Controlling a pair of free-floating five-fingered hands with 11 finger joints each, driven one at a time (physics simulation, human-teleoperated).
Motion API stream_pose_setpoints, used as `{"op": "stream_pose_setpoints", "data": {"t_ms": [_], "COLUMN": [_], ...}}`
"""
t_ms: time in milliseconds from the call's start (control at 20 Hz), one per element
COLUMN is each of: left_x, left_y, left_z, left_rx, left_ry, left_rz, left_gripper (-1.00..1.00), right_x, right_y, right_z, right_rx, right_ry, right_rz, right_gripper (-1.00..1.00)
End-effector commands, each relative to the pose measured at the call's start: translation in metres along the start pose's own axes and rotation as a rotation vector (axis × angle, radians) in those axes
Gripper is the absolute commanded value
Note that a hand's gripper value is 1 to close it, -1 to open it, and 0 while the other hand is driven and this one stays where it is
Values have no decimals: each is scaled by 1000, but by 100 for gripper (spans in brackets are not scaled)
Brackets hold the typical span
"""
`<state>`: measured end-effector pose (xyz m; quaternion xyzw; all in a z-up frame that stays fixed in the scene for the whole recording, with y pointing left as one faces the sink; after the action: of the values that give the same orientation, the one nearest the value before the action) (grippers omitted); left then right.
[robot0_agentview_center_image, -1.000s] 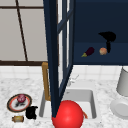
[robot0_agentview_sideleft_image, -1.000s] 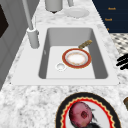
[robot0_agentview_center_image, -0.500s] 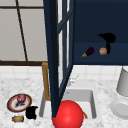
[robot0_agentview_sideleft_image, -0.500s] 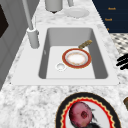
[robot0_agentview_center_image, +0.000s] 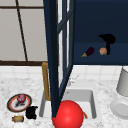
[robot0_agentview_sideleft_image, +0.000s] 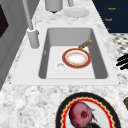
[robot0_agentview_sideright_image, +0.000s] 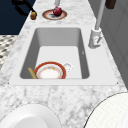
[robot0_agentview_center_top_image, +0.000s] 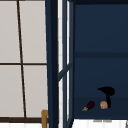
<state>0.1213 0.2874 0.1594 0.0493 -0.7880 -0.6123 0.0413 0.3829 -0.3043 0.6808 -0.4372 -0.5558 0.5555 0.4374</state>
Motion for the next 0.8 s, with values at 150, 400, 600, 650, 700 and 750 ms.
{"op": "stream_pose_setpoints", "data": {"t_ms": [150,400,600,650,700,750], "left_x": [0,0,0,0,0,0], "left_y": [0,0,0,0,0,0], "left_z": [0,0,0,0,0,0], "left_rx": [0,0,0,0,0,0], "left_ry": [0,0,0,0,0,0], "left_rz": [0,0,0,0,0,0], "left_gripper": [0,0,0,0,0,0], "right_x": [11,23,30,33,36,39], "right_y": [18,23,26,26,27,27], "right_z": [25,37,37,36,32,30], "right_rx": [84,119,122,121,121,122], "right_ry": [-27,-48,-87,-82,-72,-72], "right_rz": [-20,-17,-31,-31,-31,-27], "right_gripper": [-100,-100,-100,-100,-100,-100]}}
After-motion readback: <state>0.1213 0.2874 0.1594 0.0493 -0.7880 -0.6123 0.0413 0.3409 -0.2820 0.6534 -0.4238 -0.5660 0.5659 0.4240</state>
